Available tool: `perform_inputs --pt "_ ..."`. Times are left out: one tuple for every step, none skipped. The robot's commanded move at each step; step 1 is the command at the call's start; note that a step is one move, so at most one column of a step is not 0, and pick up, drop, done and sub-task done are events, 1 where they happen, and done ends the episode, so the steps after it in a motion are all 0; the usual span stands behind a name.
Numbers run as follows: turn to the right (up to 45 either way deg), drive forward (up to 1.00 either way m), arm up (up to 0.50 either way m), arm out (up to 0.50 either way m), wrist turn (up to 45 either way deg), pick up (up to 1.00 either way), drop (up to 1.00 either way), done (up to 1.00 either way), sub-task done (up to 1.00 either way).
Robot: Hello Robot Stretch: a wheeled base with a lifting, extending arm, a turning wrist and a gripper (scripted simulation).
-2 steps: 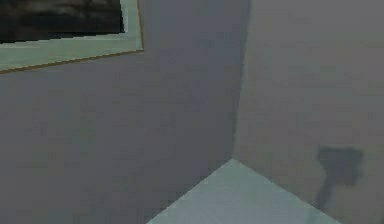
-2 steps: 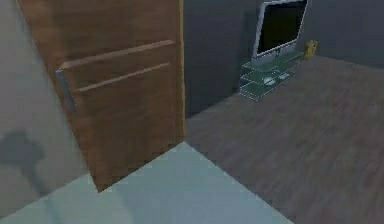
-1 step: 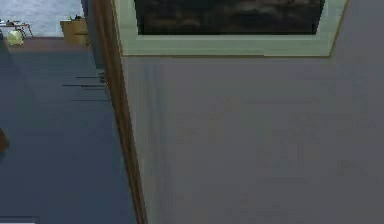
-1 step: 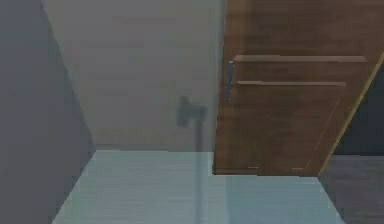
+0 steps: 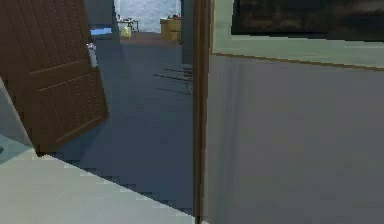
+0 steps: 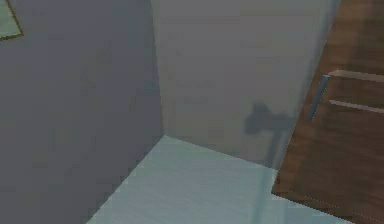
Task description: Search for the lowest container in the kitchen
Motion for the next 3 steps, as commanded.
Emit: perform_inputs --pt "-3.0 0.00 0.00 0.00 0.0 0.00 0.00 0.00 0.00" --pt "0.0 0.40 0.00 0.00 0.0 0.00 0.00 0.00 0.00" --pt "-33.0 0.00 0.00 0.00 0.0 0.00 0.00 0.00 0.00"
